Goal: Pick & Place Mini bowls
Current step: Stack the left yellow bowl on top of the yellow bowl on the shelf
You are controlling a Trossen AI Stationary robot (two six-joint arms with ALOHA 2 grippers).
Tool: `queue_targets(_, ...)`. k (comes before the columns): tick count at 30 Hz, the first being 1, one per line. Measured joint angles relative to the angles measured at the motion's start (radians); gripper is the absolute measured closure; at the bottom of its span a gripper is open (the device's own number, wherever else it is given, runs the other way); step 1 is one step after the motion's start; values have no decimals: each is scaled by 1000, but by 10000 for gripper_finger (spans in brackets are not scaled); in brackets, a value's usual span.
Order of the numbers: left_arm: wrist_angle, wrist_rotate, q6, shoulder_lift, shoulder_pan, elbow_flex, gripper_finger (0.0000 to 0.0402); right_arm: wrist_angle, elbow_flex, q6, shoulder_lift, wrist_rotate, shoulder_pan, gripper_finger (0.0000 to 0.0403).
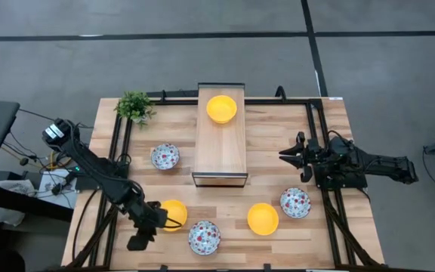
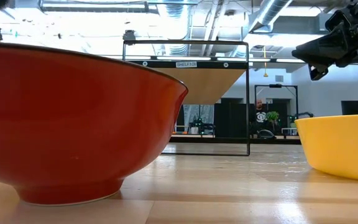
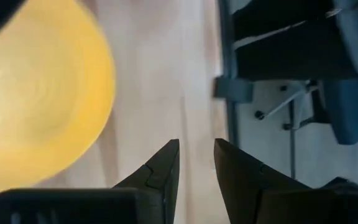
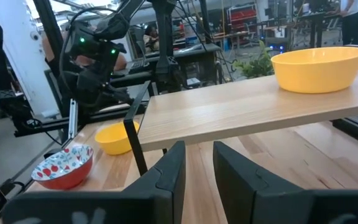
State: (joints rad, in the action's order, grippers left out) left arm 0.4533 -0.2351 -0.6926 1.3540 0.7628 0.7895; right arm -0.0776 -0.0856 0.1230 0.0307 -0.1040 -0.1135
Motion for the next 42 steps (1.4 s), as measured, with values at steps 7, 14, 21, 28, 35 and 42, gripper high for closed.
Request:
queue_targets(7, 71, 67, 5, -18, -2, 0, 302, 0, 0, 0, 0, 0, 0, 332)
queue_targets(14, 62, 142, 179, -20, -8, 1, 302, 1, 0, 0, 0, 2, 0, 332)
queue_targets(21, 62, 147, 364, -20, -1, 1, 302, 2, 0, 1, 0, 1, 0, 332)
queue_targets(28, 62, 182, 503, -20, -1, 2, 302, 3, 0, 1, 0, 1, 0, 332)
queue_targets(35, 62, 209, 508, -19, -2, 2, 302, 3, 0, 1, 0, 1, 0, 332)
queue_targets(42, 61, 198, 513, -19, -1, 1, 302, 3, 0, 0, 0, 1, 0, 332)
